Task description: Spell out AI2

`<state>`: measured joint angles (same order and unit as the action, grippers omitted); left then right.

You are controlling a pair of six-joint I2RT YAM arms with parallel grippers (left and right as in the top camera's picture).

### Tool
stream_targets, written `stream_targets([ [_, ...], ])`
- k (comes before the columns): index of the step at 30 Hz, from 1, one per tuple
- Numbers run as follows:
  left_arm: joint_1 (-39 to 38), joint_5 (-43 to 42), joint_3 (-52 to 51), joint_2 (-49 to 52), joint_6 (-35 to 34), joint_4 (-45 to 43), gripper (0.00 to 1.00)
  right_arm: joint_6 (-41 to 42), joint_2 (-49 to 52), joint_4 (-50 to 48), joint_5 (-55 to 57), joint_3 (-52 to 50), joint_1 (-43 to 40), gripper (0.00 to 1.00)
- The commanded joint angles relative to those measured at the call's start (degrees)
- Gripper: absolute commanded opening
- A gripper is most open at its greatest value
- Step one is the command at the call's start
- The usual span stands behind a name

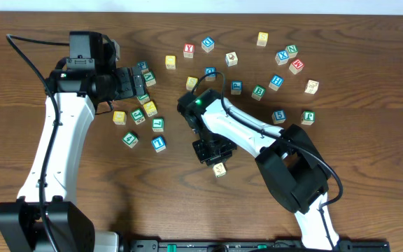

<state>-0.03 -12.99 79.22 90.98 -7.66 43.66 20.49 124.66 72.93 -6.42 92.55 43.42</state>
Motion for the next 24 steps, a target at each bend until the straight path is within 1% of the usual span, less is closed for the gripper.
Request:
stream_targets([
  [1,0.3,0.2,0.7,-0.3,0.1,0.3,0.98,-1.7,-0.3,-0.5,0.1,0.9,0.1,0.26],
  [8,0.3,0.2,0.7,-0.3,0.1,0.3,0.97,-12.8,-0.3,-2.2,0.1,6.3,0.0,0.29],
  [15,0.3,0.2,0.7,-0.3,0.1,0.3,0.98,-13.5,-0.3,-2.9,0.3,9.8,-0.5,0.29],
  [17,0.3,0.2,0.7,-0.3,0.1,0.3,0.98,-13.2,-0.3,-2.8,0.3,9.8,-1.1,0.34],
  [19,0.3,0.2,0.7,-0.3,0.1,0.3,0.98,-12.7,-0.3,-1.5,0.0,9.8,-1.7,0.41],
  [20,0.3,0.2,0.7,-0.3,0.1,0.3,0.98,-12.4,-0.3,-0.6,-0.1,9.8,-1.8,0.43],
  [24,0.3,0.2,0.7,-0.3,0.1,0.3,0.98,-12.4,-0.3,3.1,-0.2,9.6,-1.8,0.58],
])
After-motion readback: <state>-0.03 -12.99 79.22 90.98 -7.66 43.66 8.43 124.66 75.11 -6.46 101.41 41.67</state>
